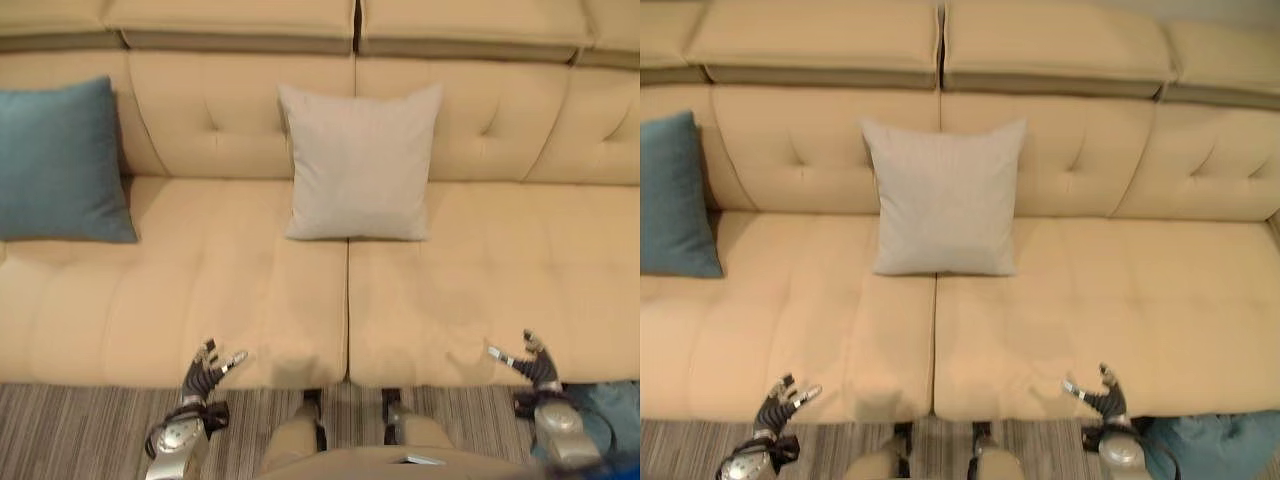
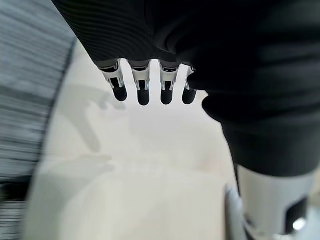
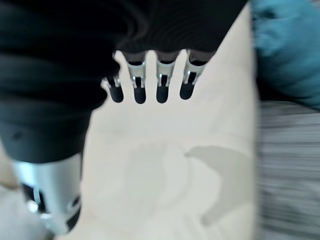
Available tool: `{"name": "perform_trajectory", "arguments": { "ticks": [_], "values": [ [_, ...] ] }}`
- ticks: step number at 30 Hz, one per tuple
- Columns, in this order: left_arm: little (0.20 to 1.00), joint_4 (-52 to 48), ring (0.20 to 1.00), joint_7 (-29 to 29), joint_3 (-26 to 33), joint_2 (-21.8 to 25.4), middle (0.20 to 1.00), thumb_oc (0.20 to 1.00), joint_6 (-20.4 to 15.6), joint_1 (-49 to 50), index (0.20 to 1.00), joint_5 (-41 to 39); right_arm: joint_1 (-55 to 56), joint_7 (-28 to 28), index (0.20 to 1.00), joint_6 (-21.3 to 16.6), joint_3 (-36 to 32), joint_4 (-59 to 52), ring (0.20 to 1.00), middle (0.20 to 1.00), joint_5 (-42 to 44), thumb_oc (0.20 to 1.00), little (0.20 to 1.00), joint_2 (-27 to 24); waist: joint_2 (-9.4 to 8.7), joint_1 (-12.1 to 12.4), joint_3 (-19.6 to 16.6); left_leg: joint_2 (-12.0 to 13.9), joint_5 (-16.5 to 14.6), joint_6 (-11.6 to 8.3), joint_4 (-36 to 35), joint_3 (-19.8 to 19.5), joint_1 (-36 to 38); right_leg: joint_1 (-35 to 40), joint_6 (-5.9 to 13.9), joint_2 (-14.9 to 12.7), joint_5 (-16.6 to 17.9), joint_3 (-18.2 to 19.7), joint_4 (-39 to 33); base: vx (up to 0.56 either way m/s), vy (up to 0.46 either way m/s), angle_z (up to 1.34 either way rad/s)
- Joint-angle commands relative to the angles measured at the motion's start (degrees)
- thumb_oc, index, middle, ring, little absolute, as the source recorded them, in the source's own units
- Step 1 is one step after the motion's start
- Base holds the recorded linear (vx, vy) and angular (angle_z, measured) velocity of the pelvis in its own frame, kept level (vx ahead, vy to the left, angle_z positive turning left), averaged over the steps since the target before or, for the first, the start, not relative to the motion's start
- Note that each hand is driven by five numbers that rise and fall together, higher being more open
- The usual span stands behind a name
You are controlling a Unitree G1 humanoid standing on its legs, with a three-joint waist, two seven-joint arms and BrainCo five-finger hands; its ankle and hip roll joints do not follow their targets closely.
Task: Pick up all the scattered cushions and arrange them neatly on the sofa.
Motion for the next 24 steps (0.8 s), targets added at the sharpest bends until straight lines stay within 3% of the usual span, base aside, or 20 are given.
{"name": "perform_trajectory", "arguments": {
  "ticks": [1,6,15,16,17,18,20,22,24],
  "values": [
    [1.000,8.2,1.000,-0.6,-0.6,-1.6,1.000,1.000,0.8,-6.1,1.000,7.4,-4.3,1.1,1.000,-0.3,0.5,1.4,1.000,1.000,-3.3,1.000,1.000,0.0,-0.29,0.0,2.7,1.3,-1.9,-2.30,0.6,1.9,3.5,4.1,4.14,-1.7,-0.5,-1.9,0.6,0.00,0.000,0.00],
    [1.000,17.3,1.000,0.1,-0.4,-4.2,1.000,1.000,2.3,-5.2,1.000,12.2,-2.9,1.7,1.000,0.9,1.6,8.5,1.000,1.000,-3.6,1.000,1.000,2.6,-0.33,0.4,1.7,2.2,-3.1,-1.99,0.6,2.6,8.8,9.0,3.36,-0.3,-2.4,-1.5,1.1,-0.02,-0.061,-0.09],
    [1.000,15.8,1.000,0.1,-2.9,-4.0,1.000,1.000,2.8,-6.6,1.000,13.7,-3.5,2.2,1.000,1.7,3.6,13.3,1.000,1.000,-3.8,1.000,1.000,2.8,0.20,0.1,2.1,4.2,-2.3,-2.13,0.7,2.0,11.4,12.1,1.51,2.2,-5.1,0.2,0.6,-0.06,-0.095,-0.02],
    [1.000,15.7,1.000,0.2,-3.3,-4.1,1.000,1.000,2.8,-7.1,1.000,13.8,-3.8,2.2,1.000,1.7,3.8,13.4,1.000,1.000,-3.7,1.000,1.000,2.5,-0.04,0.3,2.6,4.1,-2.6,-2.01,3.2,1.3,10.7,12.3,1.26,2.1,-5.1,0.4,0.6,-0.22,-0.056,0.03],
    [1.000,15.4,1.000,-0.1,-4.5,-4.3,1.000,1.000,2.9,-8.8,1.000,14.0,-5.4,2.0,1.000,1.7,4.3,13.6,1.000,1.000,-3.5,1.000,1.000,1.7,-1.13,0.5,4.2,2.6,-6.5,-1.87,10.9,-1.3,7.8,11.7,0.74,1.1,-4.4,1.1,1.1,-0.21,-0.037,-0.05],
    [1.000,15.5,1.000,-0.1,-4.5,-4.3,1.000,1.000,2.9,-8.9,1.000,14.0,-5.5,2.0,1.000,1.7,4.3,13.6,1.000,1.000,-3.5,1.000,1.000,1.7,-1.07,0.4,4.3,2.6,-6.8,-1.86,11.5,-1.4,7.5,11.6,0.75,1.1,-4.4,1.0,1.1,-0.25,-0.015,0.00],
    [1.000,14.5,1.000,-1.0,-5.6,-4.8,1.000,1.000,3.0,-9.8,1.000,13.8,-6.5,2.2,1.000,1.9,4.5,14.1,1.000,1.000,-3.7,1.000,1.000,1.2,-2.01,0.4,4.4,-0.7,-12.0,-0.77,17.3,-6.2,7.9,10.4,0.58,0.4,-3.4,2.3,1.9,-0.16,0.056,-0.11],
    [1.000,14.4,1.000,-1.3,-6.0,-5.3,1.000,1.000,2.8,-10.4,1.000,13.2,-7.0,2.8,1.000,2.3,4.5,15.1,1.000,1.000,-3.6,1.000,1.000,1.2,-1.81,0.1,3.8,-2.1,-13.5,-0.45,18.6,-9.3,9.4,9.4,0.65,0.8,-2.7,3.8,2.3,-0.09,0.121,-0.48],
    [1.000,14.3,1.000,-1.2,-6.6,-5.7,1.000,1.000,2.8,-11.0,1.000,12.7,-7.3,2.5,1.000,2.5,4.3,15.9,1.000,1.000,-3.9,1.000,1.000,1.3,-1.09,-0.6,3.6,-3.0,-14.8,0.10,15.4,-11.1,11.8,7.2,1.07,0.6,-1.7,4.7,3.5,-0.11,0.208,-0.30]
  ]
}}
